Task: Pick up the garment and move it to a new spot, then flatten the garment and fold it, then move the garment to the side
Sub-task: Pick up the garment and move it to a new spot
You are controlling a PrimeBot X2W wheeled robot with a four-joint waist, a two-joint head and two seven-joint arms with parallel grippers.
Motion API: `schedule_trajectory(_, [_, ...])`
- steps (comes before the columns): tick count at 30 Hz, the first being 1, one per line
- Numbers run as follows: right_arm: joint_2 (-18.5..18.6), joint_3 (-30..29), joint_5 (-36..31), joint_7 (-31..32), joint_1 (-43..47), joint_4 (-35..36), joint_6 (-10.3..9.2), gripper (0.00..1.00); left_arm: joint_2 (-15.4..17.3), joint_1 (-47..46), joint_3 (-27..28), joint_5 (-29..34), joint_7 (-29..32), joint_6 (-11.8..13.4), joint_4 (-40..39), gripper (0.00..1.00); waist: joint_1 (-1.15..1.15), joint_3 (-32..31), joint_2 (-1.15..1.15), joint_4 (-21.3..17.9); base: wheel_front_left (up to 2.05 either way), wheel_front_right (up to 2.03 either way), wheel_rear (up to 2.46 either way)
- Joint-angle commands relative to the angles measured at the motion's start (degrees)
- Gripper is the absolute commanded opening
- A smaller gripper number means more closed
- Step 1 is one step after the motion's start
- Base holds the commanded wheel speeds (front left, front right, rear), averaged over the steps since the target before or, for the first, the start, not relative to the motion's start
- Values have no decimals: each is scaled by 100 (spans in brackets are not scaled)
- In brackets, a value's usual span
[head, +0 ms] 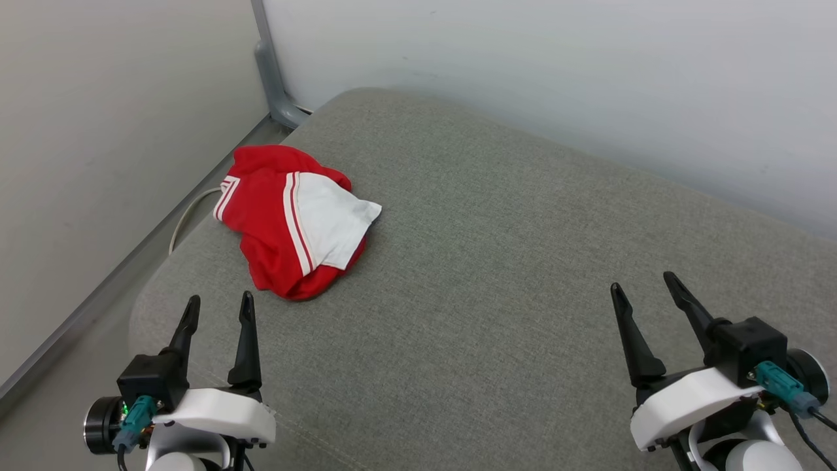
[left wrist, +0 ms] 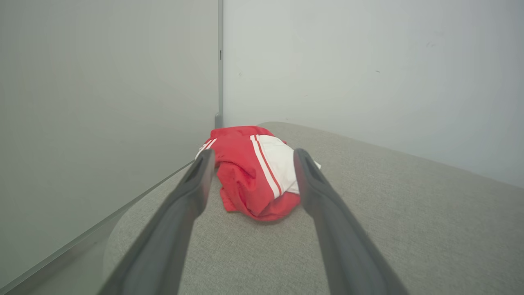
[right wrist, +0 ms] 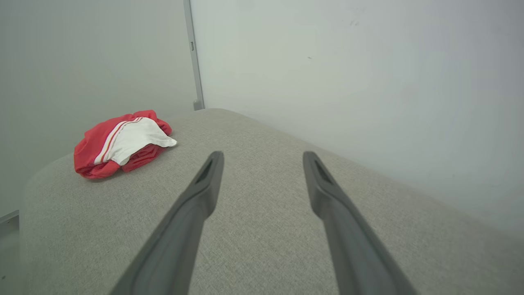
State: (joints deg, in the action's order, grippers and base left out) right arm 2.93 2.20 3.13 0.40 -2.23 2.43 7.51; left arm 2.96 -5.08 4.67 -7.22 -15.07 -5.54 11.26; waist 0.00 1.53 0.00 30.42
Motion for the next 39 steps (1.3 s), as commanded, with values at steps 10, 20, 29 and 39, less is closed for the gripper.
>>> schedule_trajectory(10, [111,-93,-162,307,-237,474,-5,100,42,-1008,258,-326,-14,-91,243,100,0,823,0,-323,0,0,0])
schedule_trajectory(20, [379,-166,-7,402,-742,861,-4,100,509,-2515,493,-964,263,-165,1020,100,0,1974,0,-947,0,0,0])
schedule_trajectory(29, [517,-250,38,361,-1103,996,-4,100,1571,-3551,543,-1587,2366,-186,1813,100,0,2684,0,-1285,0,0,0])
schedule_trajectory(39, [550,-164,82,293,-1289,971,-4,100,2249,-3718,725,-2193,4523,-88,2618,100,0,3062,0,-1475,0,0,0])
